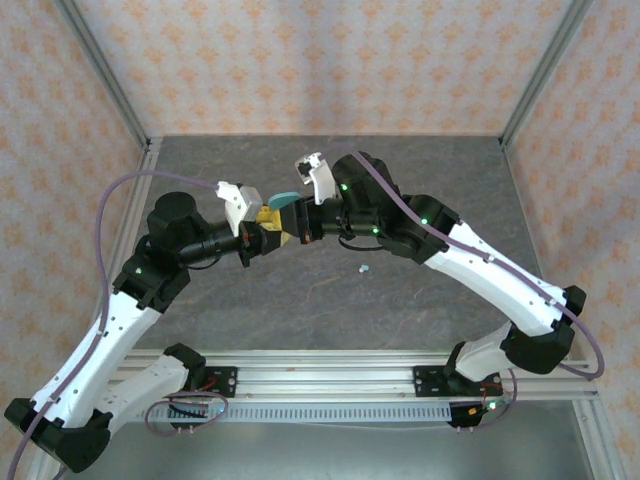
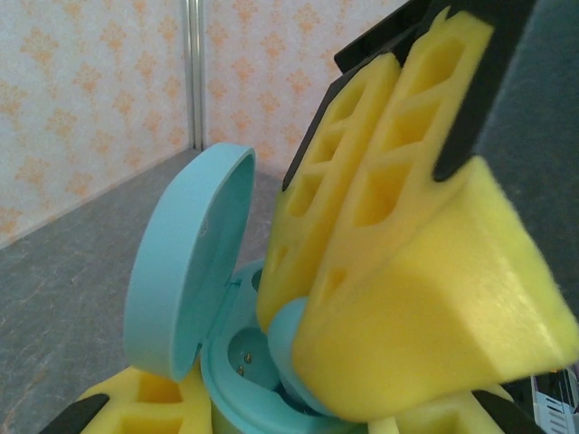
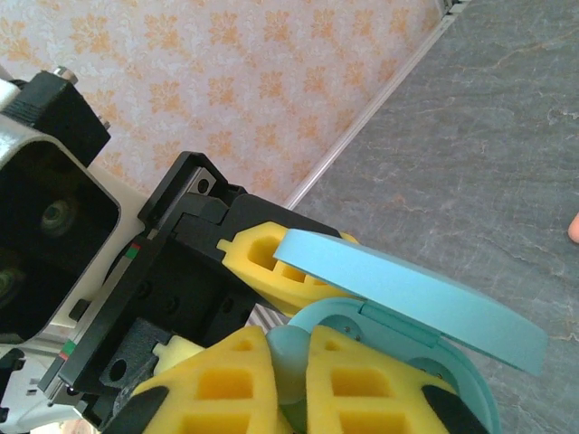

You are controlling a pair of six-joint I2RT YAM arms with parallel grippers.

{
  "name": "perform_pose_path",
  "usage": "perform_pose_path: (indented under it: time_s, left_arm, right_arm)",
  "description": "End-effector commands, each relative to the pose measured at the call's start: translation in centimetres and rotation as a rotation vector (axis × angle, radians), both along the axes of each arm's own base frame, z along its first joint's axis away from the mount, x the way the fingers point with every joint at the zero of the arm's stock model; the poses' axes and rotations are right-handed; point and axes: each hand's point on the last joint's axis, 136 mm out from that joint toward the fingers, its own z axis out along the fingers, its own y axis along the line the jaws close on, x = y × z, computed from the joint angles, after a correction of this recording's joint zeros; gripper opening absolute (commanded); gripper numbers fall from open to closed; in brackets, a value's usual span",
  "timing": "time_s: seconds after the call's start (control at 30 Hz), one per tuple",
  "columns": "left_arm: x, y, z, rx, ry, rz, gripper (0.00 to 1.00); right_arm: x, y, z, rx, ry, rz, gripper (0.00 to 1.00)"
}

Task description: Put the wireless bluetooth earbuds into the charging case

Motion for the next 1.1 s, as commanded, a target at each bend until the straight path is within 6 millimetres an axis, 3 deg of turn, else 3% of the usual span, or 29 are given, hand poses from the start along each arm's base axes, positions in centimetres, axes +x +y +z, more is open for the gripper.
perform_pose_path:
  time_s: [0.0, 0.23, 0.5, 0.63, 0.87, 1.07]
  left_arm:
    - [-0.4, 0.1, 2.6, -0.036, -0.08, 0.006, 0.04]
    - [-0.6, 0.3, 2.5, -0.031, -0.078, 0.014, 0.04]
    - [-0.8, 0.3, 2.3, -0.028, -0.072, 0.019, 0.05]
    - [-0.7, 0.4, 1.9, -0.021, -0.067, 0.03, 0.05]
    - [-0.3, 0.7, 1.0, 0.001, -0.057, 0.056, 0.05]
    - [-0.1, 0.7, 0.2, 0.01, -0.045, 0.062, 0.05]
  right_arm:
    - [-0.5, -0.3, -2.1, -0.094, 0.042, 0.014, 0.15]
    - [0.2, -0.9, -1.9, -0.127, 0.041, -0.035, 0.29]
    - [0.5, -1.6, -0.8, -0.13, 0.044, -0.081, 0.36]
    - [0.5, -2.3, 1.1, -0.103, 0.031, -0.102, 0.39]
    - [1.3, -5.6, 4.3, -0.005, 0.057, -0.192, 0.39]
    - [3.4, -10.3, 3.5, 0.056, 0.145, -0.339, 0.39]
